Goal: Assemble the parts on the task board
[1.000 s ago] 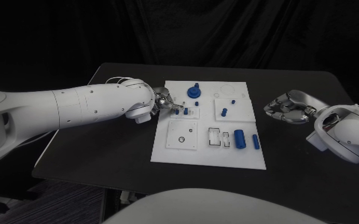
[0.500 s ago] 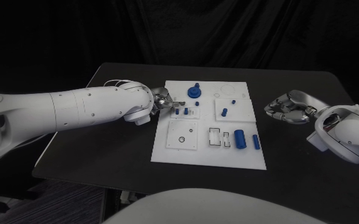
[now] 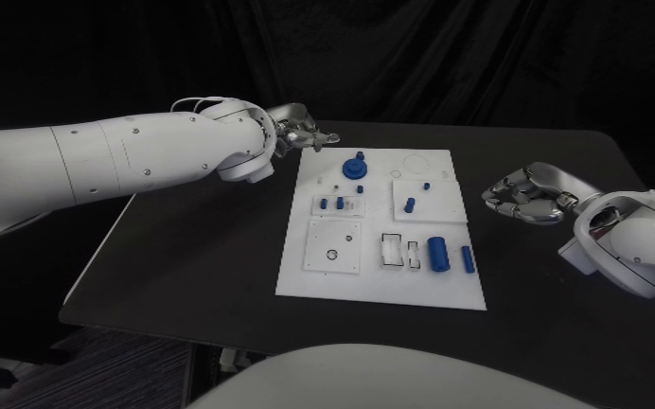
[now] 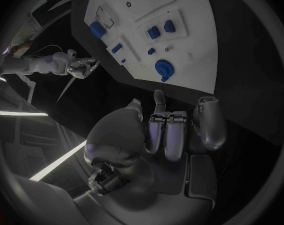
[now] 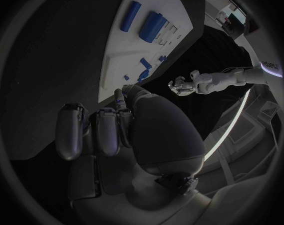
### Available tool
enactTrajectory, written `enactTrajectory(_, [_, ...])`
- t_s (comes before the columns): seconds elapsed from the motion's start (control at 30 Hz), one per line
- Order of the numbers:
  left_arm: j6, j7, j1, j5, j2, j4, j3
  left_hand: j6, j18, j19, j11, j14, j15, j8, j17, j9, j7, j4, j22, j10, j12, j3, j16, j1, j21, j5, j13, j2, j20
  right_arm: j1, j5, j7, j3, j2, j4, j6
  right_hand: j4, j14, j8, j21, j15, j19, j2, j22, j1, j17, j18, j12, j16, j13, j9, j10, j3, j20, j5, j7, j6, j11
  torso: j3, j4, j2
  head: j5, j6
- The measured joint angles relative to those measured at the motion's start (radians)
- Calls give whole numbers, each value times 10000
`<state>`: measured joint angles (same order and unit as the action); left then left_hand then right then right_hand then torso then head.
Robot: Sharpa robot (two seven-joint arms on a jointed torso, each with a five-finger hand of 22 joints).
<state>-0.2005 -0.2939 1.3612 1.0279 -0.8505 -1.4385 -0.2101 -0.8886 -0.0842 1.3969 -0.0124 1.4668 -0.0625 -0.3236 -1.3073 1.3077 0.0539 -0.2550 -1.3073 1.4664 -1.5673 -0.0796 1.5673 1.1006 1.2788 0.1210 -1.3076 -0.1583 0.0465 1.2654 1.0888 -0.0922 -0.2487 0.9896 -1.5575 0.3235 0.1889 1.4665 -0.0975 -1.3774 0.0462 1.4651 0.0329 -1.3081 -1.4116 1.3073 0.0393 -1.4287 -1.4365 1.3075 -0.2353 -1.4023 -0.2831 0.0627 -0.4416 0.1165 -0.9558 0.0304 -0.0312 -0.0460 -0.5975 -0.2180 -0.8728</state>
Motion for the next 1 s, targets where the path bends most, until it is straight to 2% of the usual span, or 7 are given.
enactTrajectory(0.17, [724,254,192,104,389,283,-17,453,0,-315,102,-34,43,545,0,-442,67,1559,0,-747,848,1143,0,2352,-238,558,-121,329,33,0,0,153,0,-47,13,195,-27,0,0,0,0,0,0,0,0,0,0,0,0,0,0,0,-27,0,-115,0,0,0,-5,-7,-1,-18,0])
enactTrajectory(0.27, [1124,606,216,376,738,517,-17,248,-2,-183,144,-13,63,862,0,-1006,197,2154,0,-2027,922,1722,0,3284,64,232,-122,494,124,0,0,231,1,-43,13,279,-27,0,0,0,0,0,0,1,0,0,0,0,0,0,0,0,-28,0,-115,0,0,0,-11,-14,-1,5,0])
enactTrajectory(0.3, [1218,742,218,469,840,600,-17,214,-1,-193,155,3,74,953,0,-1144,231,2190,1,-2528,1691,1837,-50,3388,64,23,-120,544,134,0,0,250,1,-40,13,295,-27,0,0,0,0,0,0,1,0,0,0,0,0,0,0,0,-27,0,-115,0,0,0,-12,-17,-4,15,0])
enactTrajectory(0.4, [1461,1309,197,809,1128,928,-14,507,1,-680,433,-48,415,1591,0,-1798,517,2044,-6,-5132,8086,2205,-749,3522,-424,-518,3068,798,393,0,0,294,1,-32,11,335,-28,0,0,0,0,0,0,2,-1,0,0,0,0,0,-1,0,-28,0,-115,0,0,0,-25,-25,-6,76,0])
enactTrajectory(0.5, [1545,1953,55,1326,1337,1210,-7,847,0,-1321,914,-1031,795,1876,142,-2030,746,1854,-8,-7239,10167,2191,-1662,3323,-1126,-590,3859,1204,644,0,0,321,1,-10,-2,352,-27,0,0,0,0,0,0,2,-1,0,0,0,0,0,-1,0,-28,0,-115,0,0,0,-30,-28,-12,115,0])
enactTrajectory(0.83, [776,3964,-542,4123,1892,1825,-22,2010,0,-1579,948,-1516,836,2570,726,-2797,-134,2168,-6,-9234,11505,2473,-1876,3947,-1422,-266,5529,1638,761,0,0,329,1,60,-46,352,-27,0,0,0,0,0,0,3,-1,0,0,0,0,0,-1,0,-28,0,-179,-36,-36,0,50,-41,-84,195,0])
enactTrajectory(1.0, [456,4485,-663,5153,2102,1986,-15,2258,-1,-1376,948,-1411,731,2573,977,-4891,-381,2262,-6,-9234,11582,2735,-1732,4047,-1352,-115,6831,1737,678,0,0,328,0,66,-58,348,-27,0,0,0,0,0,0,3,-1,0,0,0,0,0,-1,0,-27,0,-179,-36,-36,0,66,-42,-103,194,0])
